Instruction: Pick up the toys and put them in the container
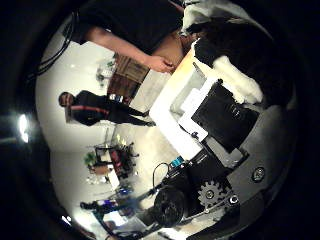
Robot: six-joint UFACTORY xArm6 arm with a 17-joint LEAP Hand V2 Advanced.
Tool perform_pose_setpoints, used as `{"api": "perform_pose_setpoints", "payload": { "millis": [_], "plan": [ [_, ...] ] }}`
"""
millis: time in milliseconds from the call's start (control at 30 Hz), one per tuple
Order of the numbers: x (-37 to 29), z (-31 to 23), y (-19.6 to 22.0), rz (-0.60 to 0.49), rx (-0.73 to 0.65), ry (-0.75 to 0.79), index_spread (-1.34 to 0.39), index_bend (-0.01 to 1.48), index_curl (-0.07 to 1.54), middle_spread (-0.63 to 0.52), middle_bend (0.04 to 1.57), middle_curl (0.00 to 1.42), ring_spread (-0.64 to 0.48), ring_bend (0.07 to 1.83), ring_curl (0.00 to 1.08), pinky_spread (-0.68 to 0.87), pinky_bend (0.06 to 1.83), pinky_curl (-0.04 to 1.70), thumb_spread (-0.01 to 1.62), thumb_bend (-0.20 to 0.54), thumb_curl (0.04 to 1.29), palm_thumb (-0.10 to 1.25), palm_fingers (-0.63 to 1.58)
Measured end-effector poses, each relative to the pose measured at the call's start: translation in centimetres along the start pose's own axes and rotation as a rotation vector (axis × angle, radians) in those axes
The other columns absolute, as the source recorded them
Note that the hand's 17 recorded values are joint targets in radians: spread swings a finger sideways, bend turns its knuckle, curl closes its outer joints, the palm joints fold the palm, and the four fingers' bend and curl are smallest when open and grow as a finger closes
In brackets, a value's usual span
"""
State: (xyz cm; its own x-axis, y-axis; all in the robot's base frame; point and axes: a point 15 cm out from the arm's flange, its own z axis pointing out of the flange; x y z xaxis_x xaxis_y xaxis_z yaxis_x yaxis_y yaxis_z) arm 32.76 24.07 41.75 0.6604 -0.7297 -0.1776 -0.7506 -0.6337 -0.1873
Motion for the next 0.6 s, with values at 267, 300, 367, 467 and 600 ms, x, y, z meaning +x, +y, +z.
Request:
{"api": "perform_pose_setpoints", "payload": {
  "millis": [267,300,367,467,600],
  "plan": [
    [0.07,-0.01,-0.57,-0.009,-0.002,0.022,-0.61,0.40,0.66,-0.43,0.91,0.54,-0.34,1.19,0.46,-0.60,0.99,0.41,0.94,-0.019,0.33,1.02,1.22],
    [0.25,0.06,-0.57,-0.006,-0.004,0.024,-0.61,0.40,0.66,-0.43,0.91,0.54,-0.34,1.19,0.46,-0.60,0.99,0.41,0.94,-0.019,0.33,1.02,1.22],
    [0.30,0.15,-0.62,-0.004,-0.005,0.025,-0.61,0.40,0.66,-0.43,0.91,0.54,-0.34,1.19,0.47,-0.60,0.99,0.41,0.94,-0.019,0.33,1.02,1.22],
    [0.32,0.21,-0.42,-0.006,-0.013,0.025,-0.61,0.40,0.67,-0.43,0.91,0.54,-0.34,1.19,0.47,-0.61,0.99,0.41,0.94,-0.019,0.33,1.02,1.22],
    [0.65,0.13,-0.46,-0.021,-0.010,0.044,-0.62,0.37,0.66,-0.43,0.93,0.54,-0.34,1.17,0.46,-0.61,0.99,0.42,0.95,-0.022,0.33,1.01,1.18]
  ]
}}
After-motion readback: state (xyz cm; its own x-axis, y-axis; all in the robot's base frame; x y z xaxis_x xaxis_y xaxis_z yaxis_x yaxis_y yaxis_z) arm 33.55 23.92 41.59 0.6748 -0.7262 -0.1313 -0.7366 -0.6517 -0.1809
